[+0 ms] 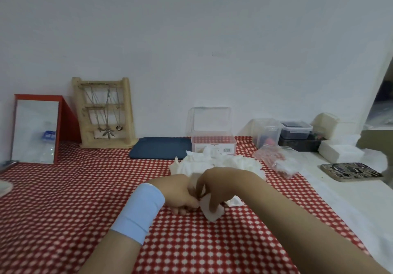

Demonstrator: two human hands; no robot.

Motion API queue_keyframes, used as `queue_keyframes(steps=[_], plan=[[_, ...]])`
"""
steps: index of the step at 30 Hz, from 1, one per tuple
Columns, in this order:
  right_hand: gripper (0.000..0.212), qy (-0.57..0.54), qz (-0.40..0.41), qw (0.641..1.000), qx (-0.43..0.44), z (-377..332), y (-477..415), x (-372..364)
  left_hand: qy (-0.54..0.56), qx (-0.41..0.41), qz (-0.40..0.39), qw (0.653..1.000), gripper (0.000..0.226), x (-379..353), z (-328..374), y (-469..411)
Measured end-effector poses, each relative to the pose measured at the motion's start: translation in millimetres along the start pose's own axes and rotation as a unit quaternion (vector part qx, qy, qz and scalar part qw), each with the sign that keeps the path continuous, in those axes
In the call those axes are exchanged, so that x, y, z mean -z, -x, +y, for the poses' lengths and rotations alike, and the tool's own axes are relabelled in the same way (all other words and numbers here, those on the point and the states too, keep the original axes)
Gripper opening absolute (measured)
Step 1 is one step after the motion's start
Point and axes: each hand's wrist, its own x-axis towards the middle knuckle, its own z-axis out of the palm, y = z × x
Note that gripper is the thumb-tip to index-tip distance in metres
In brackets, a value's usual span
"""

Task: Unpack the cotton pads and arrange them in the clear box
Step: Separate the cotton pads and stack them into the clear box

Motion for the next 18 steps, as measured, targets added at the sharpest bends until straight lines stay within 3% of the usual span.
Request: queue_keyframes(steps=[5, 9, 13, 18], plan=[[0.029, -0.061, 0.083, 0.994, 0.022, 4.6, 8.1, 20.2, 0.093, -0.042, 0.064, 0.993, 0.035, 6.2, -6.3, -2.1], [0.019, -0.185, 0.166, 0.969, 0.010, 19.9, 9.3, 41.1, 0.220, -0.095, 0.174, 0.955, 0.016, 17.8, -0.8, -7.5], [0.014, -0.382, 0.180, 0.906, 0.005, 30.6, 6.7, 52.3, 0.324, -0.116, 0.183, 0.921, 0.015, 32.8, 3.8, -16.5], [0.021, -0.504, 0.205, 0.839, -0.018, 46.6, -6.8, 57.6, 0.402, -0.102, 0.180, 0.892, 0.017, 50.9, 6.3, -39.3]])
